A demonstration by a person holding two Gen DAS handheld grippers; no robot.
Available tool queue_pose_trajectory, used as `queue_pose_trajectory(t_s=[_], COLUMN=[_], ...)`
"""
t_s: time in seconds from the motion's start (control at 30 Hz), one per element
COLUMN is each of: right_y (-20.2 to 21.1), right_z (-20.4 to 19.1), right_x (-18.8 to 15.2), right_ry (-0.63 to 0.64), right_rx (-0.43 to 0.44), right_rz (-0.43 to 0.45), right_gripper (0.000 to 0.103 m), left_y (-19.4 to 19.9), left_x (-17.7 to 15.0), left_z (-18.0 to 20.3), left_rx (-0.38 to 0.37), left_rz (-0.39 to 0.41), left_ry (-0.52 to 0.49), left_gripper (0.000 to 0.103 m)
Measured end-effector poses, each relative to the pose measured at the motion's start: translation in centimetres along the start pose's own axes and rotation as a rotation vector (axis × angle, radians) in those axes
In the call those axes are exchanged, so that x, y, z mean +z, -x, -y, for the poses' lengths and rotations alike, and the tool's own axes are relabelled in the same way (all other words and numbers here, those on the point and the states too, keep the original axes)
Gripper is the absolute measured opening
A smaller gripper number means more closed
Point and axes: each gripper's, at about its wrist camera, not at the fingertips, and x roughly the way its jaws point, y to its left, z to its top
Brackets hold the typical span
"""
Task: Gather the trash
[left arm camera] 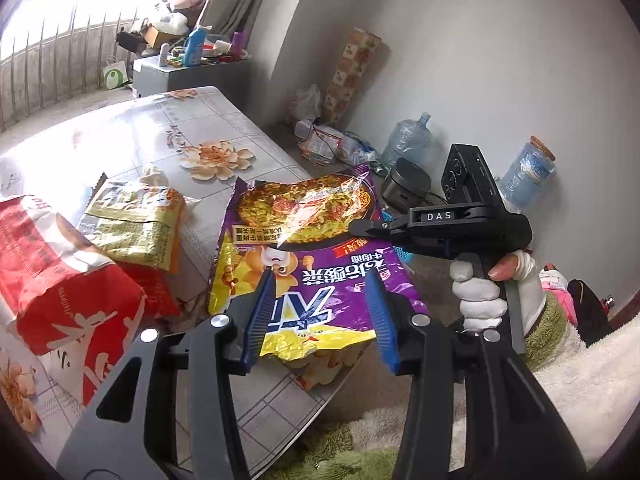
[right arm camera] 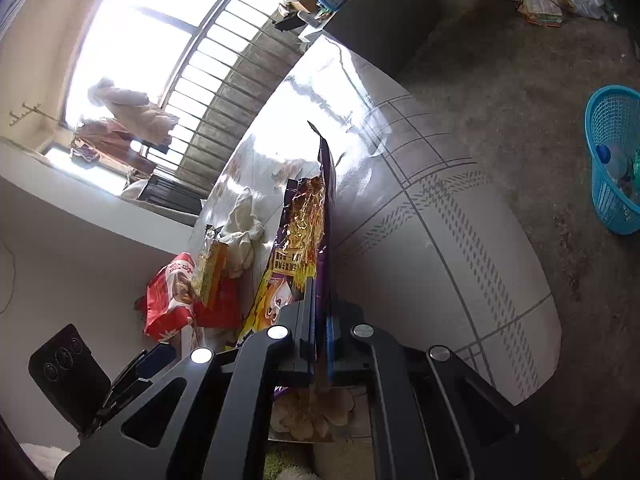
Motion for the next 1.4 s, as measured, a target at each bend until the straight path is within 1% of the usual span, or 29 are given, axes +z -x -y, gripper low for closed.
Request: queue_pose_trajectory(t_s=[0.1, 0.17, 0.2, 0.23, 0.27, 0.4, 0.47, 0.57, 0.67, 0.7, 0.73, 0.77, 0.8, 0.83, 0.87, 0.9, 0.93, 1.1, 1.27, 1.4], right_y=[-0.2, -0.1, -0.1, 0.0, 0.1, 0.2, 0.2, 0.2, 0.2, 0.2, 0.3, 0.3, 0.3, 0.4, 0.5, 0.6, 0.8, 1.7, 2.9, 4.6], right_z=[0.2, 0.4, 0.5, 0.6, 0.6, 0.6, 0.5, 0.4, 0.4, 0.4, 0.3, 0.3, 0.2, 0.1, 0.1, 0.0, 0.0, -0.6, -1.0, -1.1], right_x=[0.1, 0.2, 0.1, 0.2, 0.1, 0.0, -0.1, -0.2, -0.3, -0.2, -0.2, -0.3, -0.3, -0.3, -0.3, -0.4, -0.4, -0.4, -0.4, -0.4], right_ry=[-0.014, -0.026, -0.03, -0.036, -0.041, -0.057, -0.059, -0.062, -0.07, -0.072, -0.073, -0.072, -0.071, -0.071, -0.069, -0.066, -0.064, -0.044, -0.032, -0.023], right_rx=[-0.003, -0.002, -0.002, -0.002, -0.003, -0.002, -0.001, -0.002, 0.0, 0.002, 0.004, 0.007, 0.013, 0.021, 0.029, 0.034, 0.043, 0.077, 0.108, 0.137], right_rz=[0.002, 0.005, 0.007, 0.009, 0.012, 0.02, 0.022, 0.022, 0.019, 0.017, 0.016, 0.016, 0.016, 0.016, 0.018, 0.021, 0.022, 0.04, 0.064, 0.101], right_gripper=[0.004, 0.004, 0.004, 0.004, 0.004, 0.004, 0.004, 0.004, 0.004, 0.004, 0.004, 0.004, 0.004, 0.004, 0.004, 0.004, 0.004, 0.003, 0.002, 0.002], left_y=[2.0, 3.0, 3.3, 3.5, 3.6, 3.1, 3.0, 3.0, 3.3, 3.7, 4.0, 4.3, 4.5, 4.8, 5.0, 5.3, 5.7, 7.8, 10.6, 13.2], left_x=[-1.9, -2.8, -3.1, -3.2, -3.3, -3.3, -3.2, -2.8, -2.8, -2.9, -2.9, -2.9, -3.0, -3.1, -3.3, -3.5, -3.6, -4.2, -3.9, -3.1], left_z=[-1.4, -2.3, -2.7, -3.1, -3.5, -5.6, -6.6, -7.8, -9.5, -9.9, -10.4, -10.7, -11.0, -11.2, -11.4, -11.5, -11.6, -11.5, -10.5, -9.5], left_rx=[0.119, 0.196, 0.228, 0.264, 0.284, 0.297, 0.313, 0.306, 0.333, 0.337, 0.34, 0.34, 0.337, 0.331, 0.324, 0.321, 0.317, 0.304, 0.323, 0.317], left_rz=[0.02, 0.061, 0.077, 0.089, 0.098, 0.139, 0.165, 0.232, 0.286, 0.315, 0.342, 0.358, 0.369, 0.376, 0.38, 0.387, 0.392, 0.401, 0.413, 0.423], left_ry=[0.059, 0.103, 0.115, 0.128, 0.145, 0.239, 0.294, 0.366, 0.487, 0.52, 0.544, 0.557, 0.565, 0.574, 0.583, 0.59, 0.593, 0.589, 0.525, 0.469], left_gripper=[0.048, 0.056, 0.063, 0.066, 0.067, 0.072, 0.072, 0.072, 0.072, 0.071, 0.064, 0.059, 0.049, 0.041, 0.039, 0.032, 0.021, 0.016, 0.016, 0.015])
